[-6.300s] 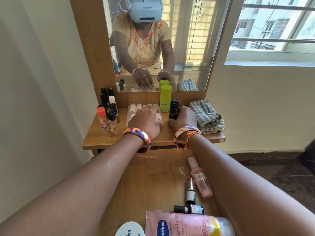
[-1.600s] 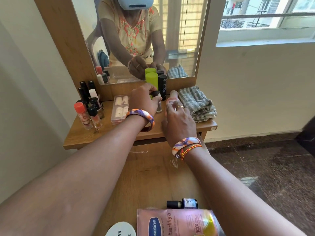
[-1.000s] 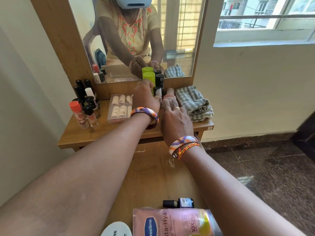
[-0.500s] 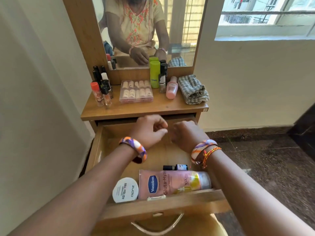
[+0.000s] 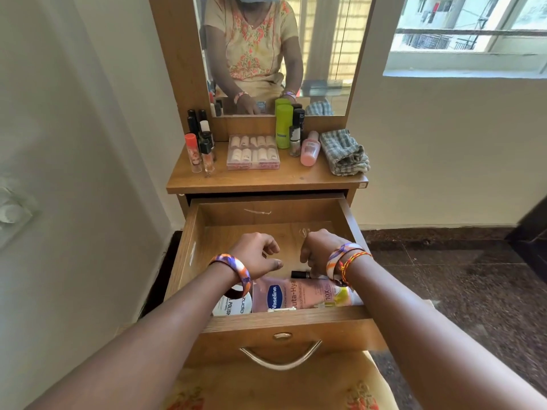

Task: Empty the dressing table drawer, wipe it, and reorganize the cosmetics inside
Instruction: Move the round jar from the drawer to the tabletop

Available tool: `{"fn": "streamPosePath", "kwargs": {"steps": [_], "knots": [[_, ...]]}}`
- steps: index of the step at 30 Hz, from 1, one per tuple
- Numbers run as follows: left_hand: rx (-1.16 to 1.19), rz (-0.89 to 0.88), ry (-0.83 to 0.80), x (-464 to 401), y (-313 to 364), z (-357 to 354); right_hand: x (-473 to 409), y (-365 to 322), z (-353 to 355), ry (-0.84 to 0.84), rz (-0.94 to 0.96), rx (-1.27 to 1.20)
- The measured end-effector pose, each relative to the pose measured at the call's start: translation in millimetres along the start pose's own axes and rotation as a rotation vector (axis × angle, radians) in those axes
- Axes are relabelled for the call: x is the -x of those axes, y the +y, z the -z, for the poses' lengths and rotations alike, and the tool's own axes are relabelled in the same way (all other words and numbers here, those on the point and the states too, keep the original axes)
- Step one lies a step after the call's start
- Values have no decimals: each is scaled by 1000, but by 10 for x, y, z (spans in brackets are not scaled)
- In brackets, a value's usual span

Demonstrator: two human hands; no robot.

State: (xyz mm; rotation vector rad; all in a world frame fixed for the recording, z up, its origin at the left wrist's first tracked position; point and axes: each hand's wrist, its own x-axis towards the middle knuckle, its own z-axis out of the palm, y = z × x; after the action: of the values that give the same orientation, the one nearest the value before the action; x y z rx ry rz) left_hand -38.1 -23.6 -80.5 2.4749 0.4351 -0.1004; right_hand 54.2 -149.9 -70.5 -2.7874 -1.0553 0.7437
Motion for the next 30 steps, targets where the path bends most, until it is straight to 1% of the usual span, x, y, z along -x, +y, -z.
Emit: {"fn": "streamPosePath", "kwargs": {"steps": [7, 13, 15, 17, 18, 21, 23, 25, 27, 30], "knots": [[32, -18, 12, -13, 7, 31, -50, -93, 6, -34, 26, 27], [46, -59, 20, -115, 68, 119, -125, -111, -51, -27, 57, 119], [47, -84, 43, -163, 103, 203, -137, -100, 18, -3, 62, 113], [60, -113, 77, -230, 127, 323, -143, -89, 196, 85, 83, 42], [80, -127, 97, -269, 137, 394, -139, -94, 320, 157, 97, -12], [182, -174, 176, -407, 198, 608, -169, -137, 747, 421, 148, -183], [229, -189, 264, -512, 252, 735, -240, -170, 1002, 590, 180, -276], [245, -207, 351, -613, 319, 840, -355, -206, 1189, 713, 175, -281], [252, -230, 377, -723, 385, 917, -509, -232, 1318, 767, 148, -222], [212, -239, 379, -866, 444, 985, -719, -271, 1429, 758, 107, -153]]}}
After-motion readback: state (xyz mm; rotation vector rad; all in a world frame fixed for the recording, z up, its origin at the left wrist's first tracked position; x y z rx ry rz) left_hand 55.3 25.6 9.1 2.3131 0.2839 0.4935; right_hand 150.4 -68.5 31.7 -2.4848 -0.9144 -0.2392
